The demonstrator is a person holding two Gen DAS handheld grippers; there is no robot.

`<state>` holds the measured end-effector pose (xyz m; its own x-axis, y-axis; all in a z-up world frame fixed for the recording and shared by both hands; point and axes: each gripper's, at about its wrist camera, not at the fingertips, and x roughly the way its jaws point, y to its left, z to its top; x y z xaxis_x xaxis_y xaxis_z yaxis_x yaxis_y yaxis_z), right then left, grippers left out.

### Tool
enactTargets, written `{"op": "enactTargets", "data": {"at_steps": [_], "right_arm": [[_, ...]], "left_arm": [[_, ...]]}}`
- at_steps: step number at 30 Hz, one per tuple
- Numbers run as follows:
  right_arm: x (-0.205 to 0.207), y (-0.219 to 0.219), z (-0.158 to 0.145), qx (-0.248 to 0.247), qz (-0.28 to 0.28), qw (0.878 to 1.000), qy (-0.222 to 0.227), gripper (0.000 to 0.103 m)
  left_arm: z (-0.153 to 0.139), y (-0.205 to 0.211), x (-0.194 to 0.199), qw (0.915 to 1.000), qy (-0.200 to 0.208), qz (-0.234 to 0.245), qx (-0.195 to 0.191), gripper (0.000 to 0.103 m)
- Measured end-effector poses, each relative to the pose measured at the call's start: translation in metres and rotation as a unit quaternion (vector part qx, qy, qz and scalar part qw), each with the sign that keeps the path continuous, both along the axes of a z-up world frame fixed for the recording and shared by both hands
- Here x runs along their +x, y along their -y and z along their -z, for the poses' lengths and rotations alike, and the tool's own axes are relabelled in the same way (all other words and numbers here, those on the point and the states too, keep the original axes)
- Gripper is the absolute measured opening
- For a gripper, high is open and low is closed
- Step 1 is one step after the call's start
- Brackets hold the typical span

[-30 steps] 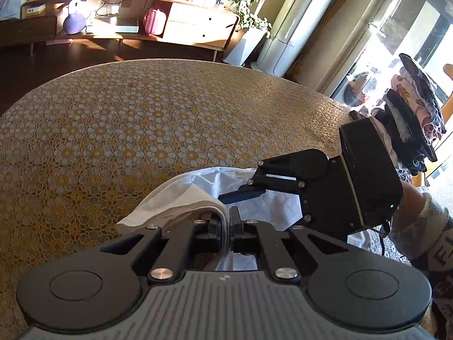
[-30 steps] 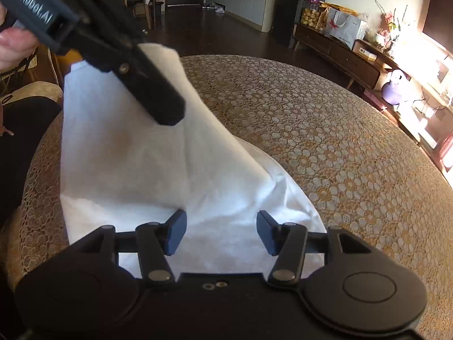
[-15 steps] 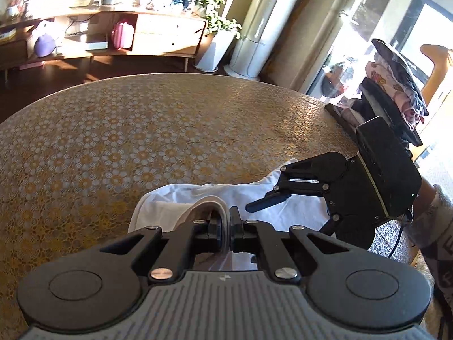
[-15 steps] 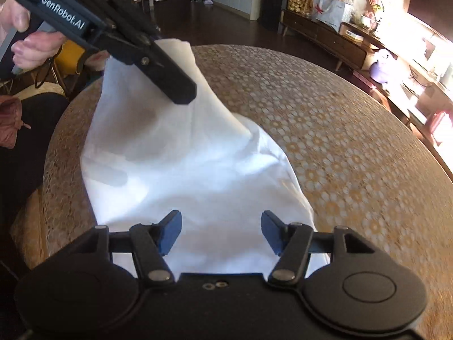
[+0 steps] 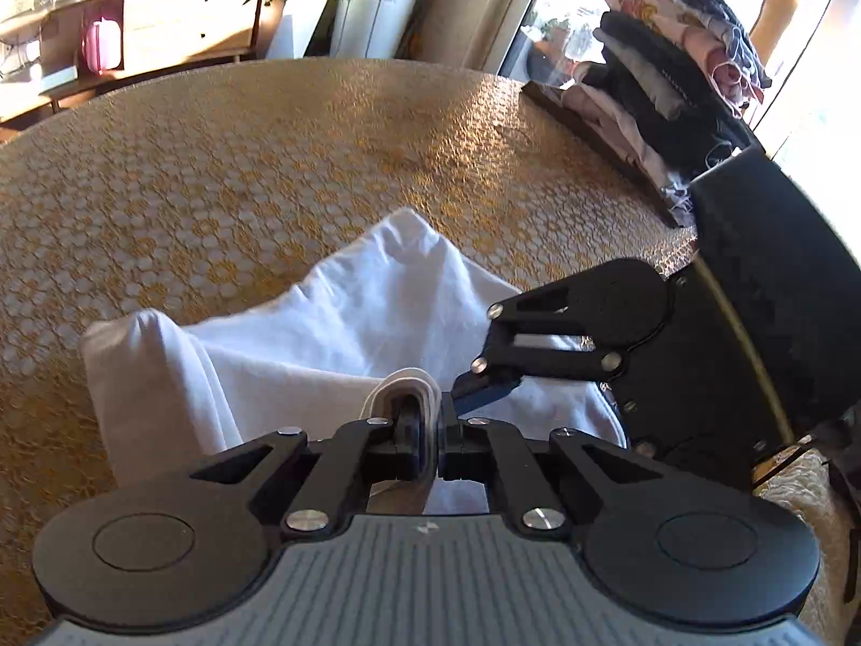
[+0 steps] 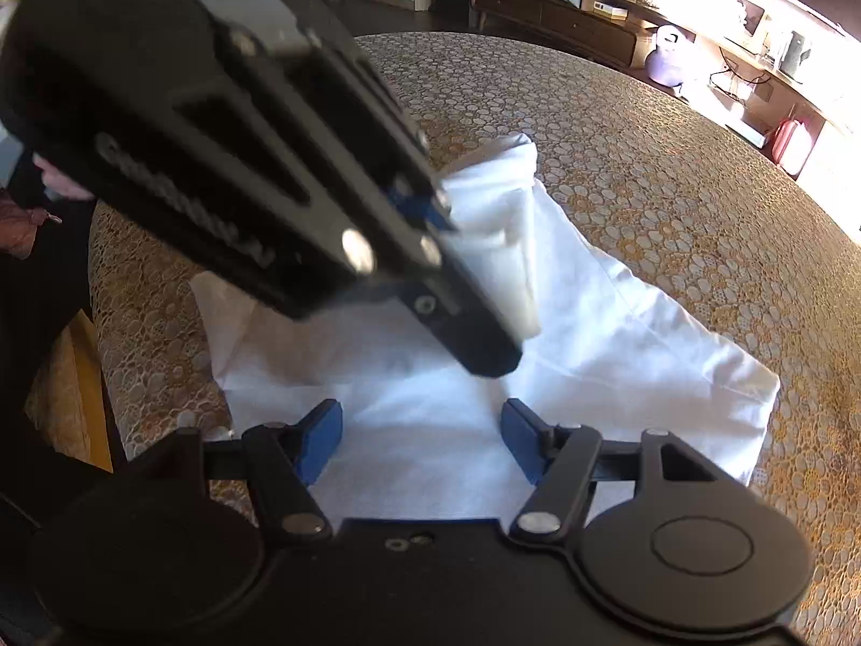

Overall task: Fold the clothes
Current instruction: 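Lower the folded edge onto the shirt with the left gripper and hold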

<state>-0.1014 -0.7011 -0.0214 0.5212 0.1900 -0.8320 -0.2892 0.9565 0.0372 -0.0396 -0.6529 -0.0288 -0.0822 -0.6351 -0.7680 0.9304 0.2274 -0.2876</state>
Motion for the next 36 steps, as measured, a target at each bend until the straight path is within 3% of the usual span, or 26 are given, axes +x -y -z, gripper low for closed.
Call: {"op": "enactTargets", "data": {"at_steps": [4, 7, 12, 16, 21, 26, 32, 34, 36], "right_arm": [[-0.021, 0.006, -0.001, -0.005, 0.008, 1.000, -0.002, 0.103], [-0.027, 0.004, 0.004, -0.003, 0.018, 1.000, 0.008, 0.103], [-0.027, -0.001, 0.008, -0.003, 0.032, 0.999, 0.021, 0.103], [-0.029, -0.001, 0.007, -0.004, 0.040, 0.999, 0.023, 0.103], [-0.041, 0.000, 0.004, -0.014, 0.040, 0.999, 0.015, 0.103], [-0.050, 0.007, 0.011, 0.013, 0.055, 0.998, 0.025, 0.103], [-0.070, 0.011, 0.005, 0.007, 0.071, 0.997, 0.034, 0.103], [-0.082, 0.013, 0.003, 0.015, 0.080, 0.996, 0.038, 0.103], [-0.091, 0.015, 0.002, 0.021, 0.089, 0.995, 0.040, 0.103]], "left_arm": [[0.024, 0.002, 0.000, 0.9996, -0.025, 0.001, 0.016, 0.005], [0.026, 0.004, -0.001, 0.9993, -0.034, 0.001, 0.019, 0.005], [0.011, 0.008, 0.007, 0.9980, -0.059, 0.006, 0.022, 0.005], [0.000, 0.006, 0.005, 0.9988, -0.048, 0.004, 0.006, 0.005], [-0.031, 0.009, 0.010, 0.9978, -0.062, -0.001, -0.022, 0.005], [-0.047, 0.033, -0.019, 0.9968, -0.061, 0.041, -0.033, 0.005], [0.005, 0.076, -0.043, 0.9960, -0.065, 0.058, 0.021, 0.005], [0.022, 0.079, -0.043, 0.9939, -0.085, 0.059, 0.038, 0.005], [0.031, 0.080, -0.047, 0.9941, -0.074, 0.064, 0.046, 0.009]]}}
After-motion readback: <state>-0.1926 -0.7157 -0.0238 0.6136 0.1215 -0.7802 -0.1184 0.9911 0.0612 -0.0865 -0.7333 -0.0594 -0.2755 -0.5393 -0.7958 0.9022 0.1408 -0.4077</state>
